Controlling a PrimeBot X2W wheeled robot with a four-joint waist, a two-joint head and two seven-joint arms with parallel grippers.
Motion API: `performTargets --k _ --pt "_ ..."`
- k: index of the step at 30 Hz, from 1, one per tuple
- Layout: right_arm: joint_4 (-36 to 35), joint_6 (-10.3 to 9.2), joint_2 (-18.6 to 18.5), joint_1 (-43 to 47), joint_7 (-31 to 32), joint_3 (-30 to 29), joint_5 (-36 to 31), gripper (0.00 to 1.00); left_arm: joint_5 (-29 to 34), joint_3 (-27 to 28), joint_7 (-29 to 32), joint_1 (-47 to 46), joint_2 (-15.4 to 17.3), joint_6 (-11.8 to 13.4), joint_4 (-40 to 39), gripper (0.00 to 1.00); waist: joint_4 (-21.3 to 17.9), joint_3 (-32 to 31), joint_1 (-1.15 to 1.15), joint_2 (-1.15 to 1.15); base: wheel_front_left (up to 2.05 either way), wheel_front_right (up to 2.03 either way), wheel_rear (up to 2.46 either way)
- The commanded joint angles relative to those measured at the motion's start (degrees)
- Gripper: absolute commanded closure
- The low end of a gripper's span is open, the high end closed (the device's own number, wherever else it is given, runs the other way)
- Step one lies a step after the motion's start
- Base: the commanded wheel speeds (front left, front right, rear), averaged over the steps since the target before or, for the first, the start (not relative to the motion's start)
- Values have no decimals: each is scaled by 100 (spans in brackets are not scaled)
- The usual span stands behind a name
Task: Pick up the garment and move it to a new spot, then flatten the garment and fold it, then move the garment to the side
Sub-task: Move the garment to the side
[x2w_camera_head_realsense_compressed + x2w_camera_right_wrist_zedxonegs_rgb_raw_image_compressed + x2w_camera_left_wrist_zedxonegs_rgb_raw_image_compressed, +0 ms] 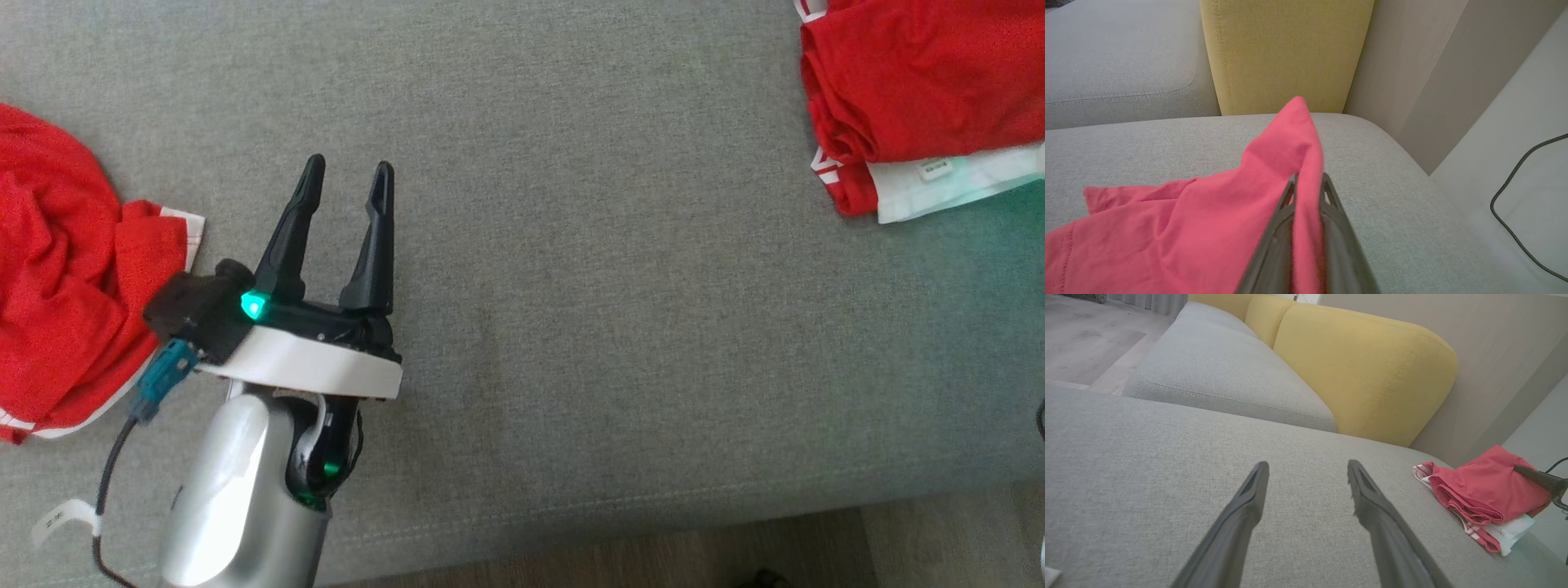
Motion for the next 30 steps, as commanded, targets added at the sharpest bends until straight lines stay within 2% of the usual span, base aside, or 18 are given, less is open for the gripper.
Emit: performTargets --k 1,2,10,17,21,30 --pt "-279 -4 -30 -86 -9 91 -16 49 65 176 -30 -161 44 -39 -159 0 8 16 0 0 0 0 0" --pt "-307 -4 -12 -61 -7 111 21 0 63 180 -30 -166 44 -44 -150 0 9 17 0 0 0 0 0" --pt "-703 -4 152 43 36 206 345 0 -27 175 -30 -187 44 -37 -68 0 67 -152 0 0 0 0 0" --pt "-1473 -4 523 348 -56 742 589 0 -194 187 -30 -75 44 62 -34 0 230 -645 0 0 0 0 0" --pt "-1877 -4 714 697 -199 1205 639 0 -283 200 -30 46 44 150 -29 0 376 -1019 0 0 0 0 0" --pt "-2634 -4 1118 1831 -630 1768 1139 0 -349 256 -30 460 44 294 -26 0 685 -1690 0 0 0 0 0"
